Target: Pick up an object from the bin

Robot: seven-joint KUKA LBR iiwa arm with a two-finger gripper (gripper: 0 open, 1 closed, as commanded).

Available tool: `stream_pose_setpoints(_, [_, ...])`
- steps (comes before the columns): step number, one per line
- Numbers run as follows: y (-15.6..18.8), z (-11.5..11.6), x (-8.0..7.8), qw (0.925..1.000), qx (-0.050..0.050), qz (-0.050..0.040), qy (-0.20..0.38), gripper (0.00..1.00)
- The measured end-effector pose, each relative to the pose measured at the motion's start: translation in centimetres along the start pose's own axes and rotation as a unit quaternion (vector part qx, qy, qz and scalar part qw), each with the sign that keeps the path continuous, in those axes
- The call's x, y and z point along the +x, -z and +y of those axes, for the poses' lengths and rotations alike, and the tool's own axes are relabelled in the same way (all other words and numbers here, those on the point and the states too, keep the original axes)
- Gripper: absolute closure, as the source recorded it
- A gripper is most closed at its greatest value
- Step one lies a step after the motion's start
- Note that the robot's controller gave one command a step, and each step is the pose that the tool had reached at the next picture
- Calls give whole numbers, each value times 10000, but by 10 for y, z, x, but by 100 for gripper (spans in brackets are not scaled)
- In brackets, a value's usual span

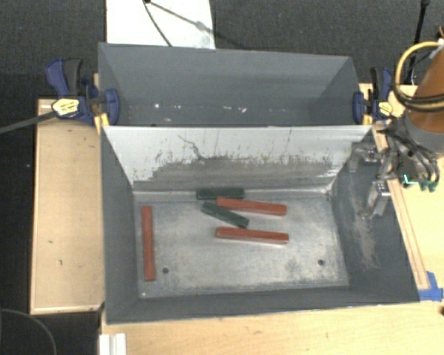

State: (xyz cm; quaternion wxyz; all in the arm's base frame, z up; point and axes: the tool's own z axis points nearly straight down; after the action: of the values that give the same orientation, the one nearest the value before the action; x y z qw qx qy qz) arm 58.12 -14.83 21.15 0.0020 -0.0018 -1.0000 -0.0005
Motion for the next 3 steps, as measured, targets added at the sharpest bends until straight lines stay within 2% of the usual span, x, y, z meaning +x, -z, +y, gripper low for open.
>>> stream_pose_setpoints(1, [-79,57,-5,9991,-15,2,-430,0])
stream_pose_setpoints(2, [-142,130,15,9858,-10,-11,-1679,0])
stream_pose_setpoints(3, [-137,127,13,9862,-2,-31,-1658,100])
